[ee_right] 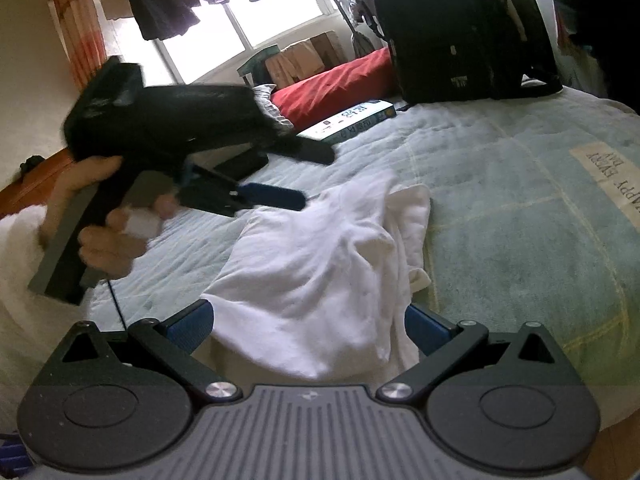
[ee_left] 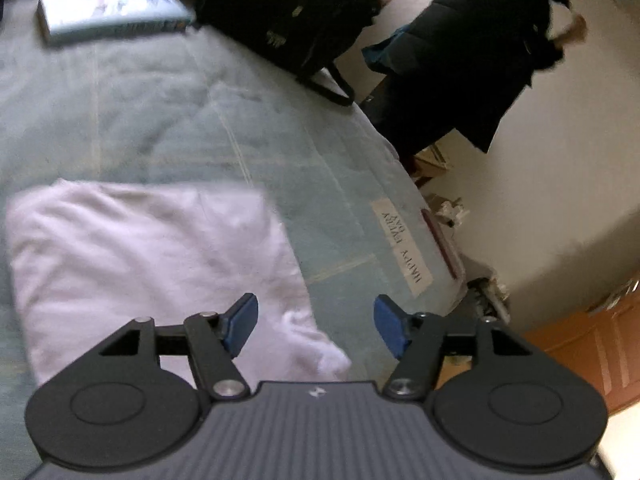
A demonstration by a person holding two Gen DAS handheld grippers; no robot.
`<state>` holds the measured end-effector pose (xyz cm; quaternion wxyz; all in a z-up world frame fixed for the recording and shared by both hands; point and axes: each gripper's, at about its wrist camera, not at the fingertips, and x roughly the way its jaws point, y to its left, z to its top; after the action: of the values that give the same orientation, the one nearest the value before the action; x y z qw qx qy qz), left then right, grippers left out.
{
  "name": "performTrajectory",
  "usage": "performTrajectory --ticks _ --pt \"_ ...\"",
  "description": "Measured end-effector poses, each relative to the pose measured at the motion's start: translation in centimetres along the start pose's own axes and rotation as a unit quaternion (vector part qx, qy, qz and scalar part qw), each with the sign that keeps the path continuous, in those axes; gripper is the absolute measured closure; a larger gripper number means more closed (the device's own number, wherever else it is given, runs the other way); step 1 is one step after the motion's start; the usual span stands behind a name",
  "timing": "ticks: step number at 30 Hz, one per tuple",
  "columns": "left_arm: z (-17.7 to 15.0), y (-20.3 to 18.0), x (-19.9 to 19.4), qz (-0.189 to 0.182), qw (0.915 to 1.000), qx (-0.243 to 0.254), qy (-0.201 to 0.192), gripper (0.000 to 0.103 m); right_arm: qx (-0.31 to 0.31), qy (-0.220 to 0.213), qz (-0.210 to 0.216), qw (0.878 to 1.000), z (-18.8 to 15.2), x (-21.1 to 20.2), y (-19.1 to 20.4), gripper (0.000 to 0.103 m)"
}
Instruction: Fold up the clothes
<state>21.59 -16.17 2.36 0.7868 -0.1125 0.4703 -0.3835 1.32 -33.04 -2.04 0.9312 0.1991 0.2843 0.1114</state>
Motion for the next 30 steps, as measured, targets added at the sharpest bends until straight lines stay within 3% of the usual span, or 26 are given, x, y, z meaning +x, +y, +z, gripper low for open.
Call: performTrajectory --ticks 5,12,18,21,24,27,30 --pt "-4.2 -1.0 -4.2 0.072 0.9905 0.116 -0.019 0.028 0.007 -0.005 -0.006 1.0 0.0 -0.6 -0.4 0.0" --pt "-13.3 -1.7 -8.3 0.155 0.9548 0.253 -0.019 0.02 0.023 -0.013 -0.019 0.999 0.2 -1.2 -1.1 0.0" --pt "-16.9 -1.9 -6.2 0.19 0.9423 0.275 -0.022 0.017 0.037 -0.02 -0.03 0.999 0.5 -1.8 -1.6 0.0" --pt "-16.9 -2.1 -4.5 0.232 0.9262 0.291 -0.063 0.017 0.029 -0.022 -0.03 0.999 0.4 -2.2 -1.1 0.0" --pt "-17.2 -2.2 -3.2 0.294 0.9036 0.302 -0.079 0.017 0.02 -0.023 -0.034 0.999 0.2 -2.8 -0.6 0.0" --pt "-18.0 -1.9 -2.8 0.324 0.8893 0.313 -0.078 0.016 0.019 -0.025 -0.04 0.999 0.0 -3.2 -0.8 0.0" --pt "-19.5 -0.9 -3.6 0.34 0.8838 0.313 -0.073 0.016 0.027 -0.025 -0.044 0.998 0.0 -3.4 -1.4 0.0"
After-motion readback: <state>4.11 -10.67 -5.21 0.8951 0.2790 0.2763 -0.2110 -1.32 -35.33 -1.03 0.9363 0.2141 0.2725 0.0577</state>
